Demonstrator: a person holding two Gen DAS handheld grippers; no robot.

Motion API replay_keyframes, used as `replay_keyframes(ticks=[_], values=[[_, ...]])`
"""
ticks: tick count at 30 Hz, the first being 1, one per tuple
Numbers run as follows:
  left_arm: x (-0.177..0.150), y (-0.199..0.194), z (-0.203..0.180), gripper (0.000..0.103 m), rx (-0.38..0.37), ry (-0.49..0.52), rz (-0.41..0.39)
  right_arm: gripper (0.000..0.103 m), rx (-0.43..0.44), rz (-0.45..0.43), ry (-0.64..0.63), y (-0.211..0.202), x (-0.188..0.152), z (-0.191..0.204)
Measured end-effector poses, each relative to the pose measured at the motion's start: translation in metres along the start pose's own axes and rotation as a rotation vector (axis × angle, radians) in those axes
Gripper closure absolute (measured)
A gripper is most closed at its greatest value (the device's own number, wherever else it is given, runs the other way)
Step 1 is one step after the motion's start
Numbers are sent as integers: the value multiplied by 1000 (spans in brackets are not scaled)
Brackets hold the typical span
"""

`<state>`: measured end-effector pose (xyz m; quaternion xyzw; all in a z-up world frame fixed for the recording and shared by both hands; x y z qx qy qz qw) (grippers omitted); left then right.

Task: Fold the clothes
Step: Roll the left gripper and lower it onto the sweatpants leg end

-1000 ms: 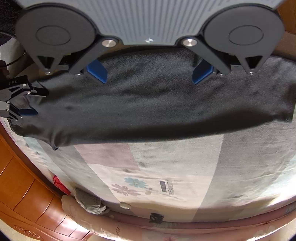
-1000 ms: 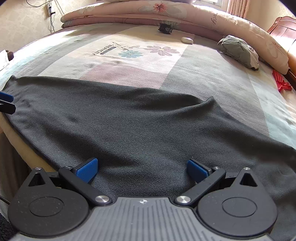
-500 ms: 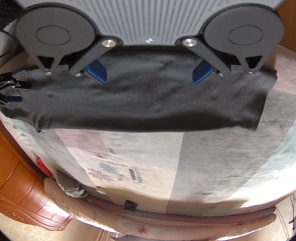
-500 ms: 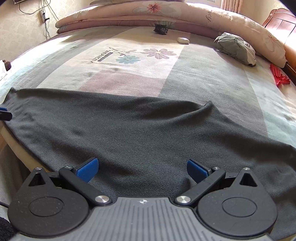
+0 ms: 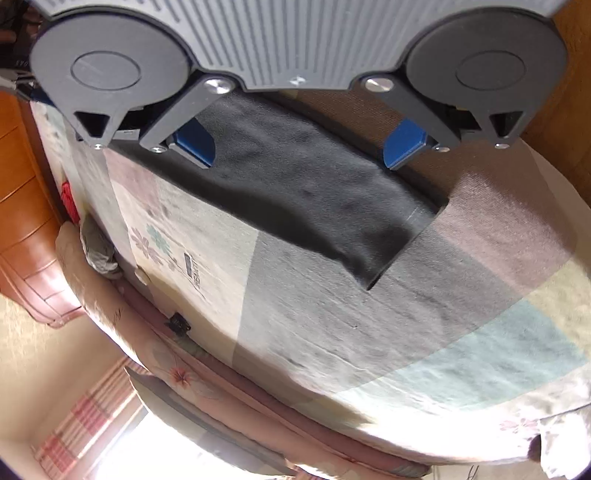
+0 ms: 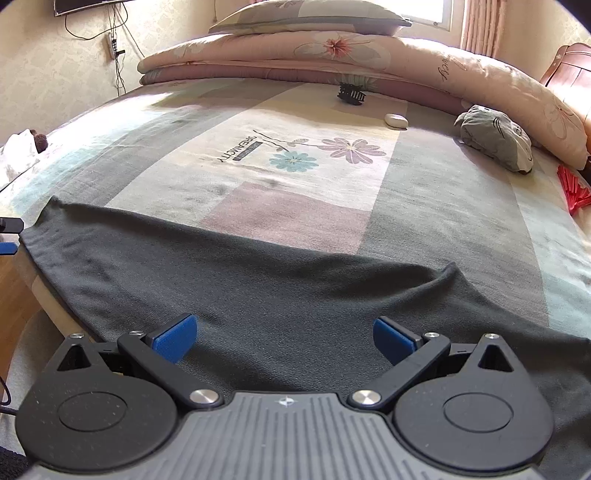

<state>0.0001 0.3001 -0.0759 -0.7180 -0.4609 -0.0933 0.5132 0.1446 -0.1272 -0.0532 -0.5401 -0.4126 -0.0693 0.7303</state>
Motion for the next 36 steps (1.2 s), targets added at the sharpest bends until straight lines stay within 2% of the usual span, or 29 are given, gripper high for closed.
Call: replay_keyframes(ticks=[9,17,21,26,32,36], values=[[1,9,49,5,-87,-255,-48,0,-13,7,-7,2,0,6],[10,17,68,5,-114,-396,-104,0,-20,-8,-4,0,-1,8],[9,20,70,5,-136,-460,-122,0,-50,-24,-38,-2,-2,11],[-1,32,58,5,-238,-471,-87,0,-40,-24,-36,-1,-3,10],[6,45,62,5,-222,-514,-140,0,-49,-41,-61,-3,-3,13],[5,53,55,5,-261,-509,-121,0,-58,-41,-58,-4,-5,11]])
Point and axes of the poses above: each gripper's, at about its wrist camera, not at the fingertips, and y roughly the way its jaws point, z to its left, x to its top, the point moved 1 cm from there along y, roughly the way its jaws point, and after that the axes turned 4 degrees about y, right-handed, at the moved point
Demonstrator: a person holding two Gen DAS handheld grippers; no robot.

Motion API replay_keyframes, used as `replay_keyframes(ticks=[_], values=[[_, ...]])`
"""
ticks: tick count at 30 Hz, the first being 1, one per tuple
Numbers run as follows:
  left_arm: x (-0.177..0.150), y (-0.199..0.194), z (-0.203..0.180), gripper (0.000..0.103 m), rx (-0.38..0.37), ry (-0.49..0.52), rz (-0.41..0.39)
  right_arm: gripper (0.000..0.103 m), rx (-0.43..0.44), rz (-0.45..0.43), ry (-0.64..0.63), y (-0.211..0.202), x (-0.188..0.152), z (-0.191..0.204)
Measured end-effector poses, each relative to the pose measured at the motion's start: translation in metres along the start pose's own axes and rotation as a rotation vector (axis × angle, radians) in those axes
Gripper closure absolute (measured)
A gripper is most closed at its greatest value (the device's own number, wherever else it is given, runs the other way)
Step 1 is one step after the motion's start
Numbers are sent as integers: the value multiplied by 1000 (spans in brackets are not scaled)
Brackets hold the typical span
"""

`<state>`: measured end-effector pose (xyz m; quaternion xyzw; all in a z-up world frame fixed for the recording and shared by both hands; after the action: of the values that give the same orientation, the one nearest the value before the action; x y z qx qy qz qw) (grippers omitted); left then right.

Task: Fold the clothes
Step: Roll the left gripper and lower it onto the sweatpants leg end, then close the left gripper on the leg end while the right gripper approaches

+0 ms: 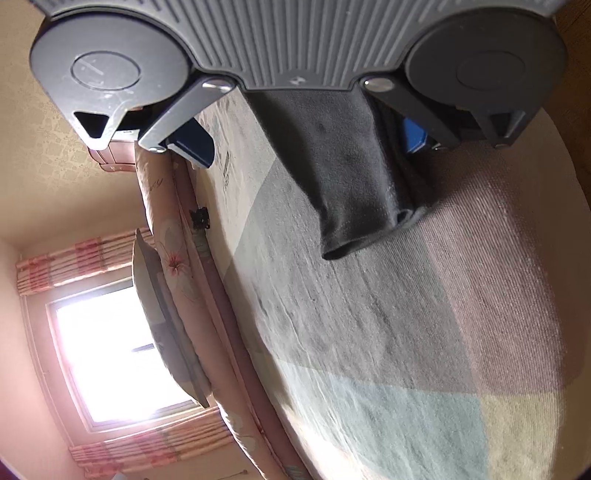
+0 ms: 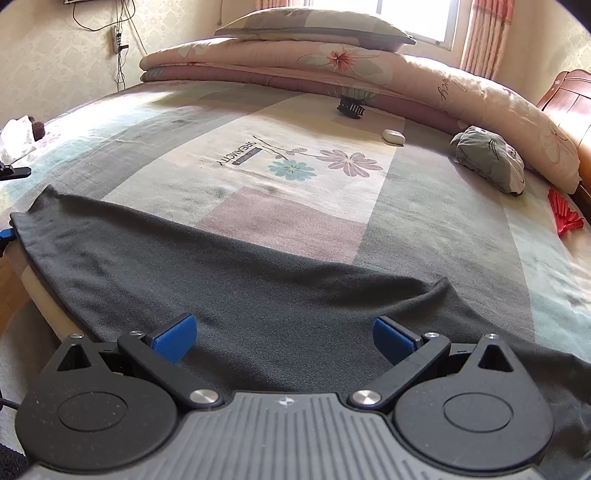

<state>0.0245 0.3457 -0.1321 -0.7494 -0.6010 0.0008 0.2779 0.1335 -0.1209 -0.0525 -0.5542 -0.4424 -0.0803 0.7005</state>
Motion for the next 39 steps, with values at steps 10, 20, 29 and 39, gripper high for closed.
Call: replay_keyframes(ticks=[10,20,29,39], values=[[11,6,0,6,19,48,-35,0,11,0,-10,3,-1,3],[5,13,-13,17,35,154,-17,0,16,12,3,7,1,2],[3,14,-18,62,124,286,-33,0,58,14,0,13,9,12],[6,8,-3,98,160,331,-52,0,399,68,109,39,48,45]])
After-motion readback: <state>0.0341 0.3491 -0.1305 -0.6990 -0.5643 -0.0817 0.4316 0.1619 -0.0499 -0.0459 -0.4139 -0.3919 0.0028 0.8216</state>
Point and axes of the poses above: each gripper's, at about its wrist camera, not at the fingertips, and y roughly the way its jaws point, z to its left, x to its top, the point moved 1 cm from there along y, roughly the way its jaws point, and after that the axes turned 4 degrees about y, right-handed, at the moved point
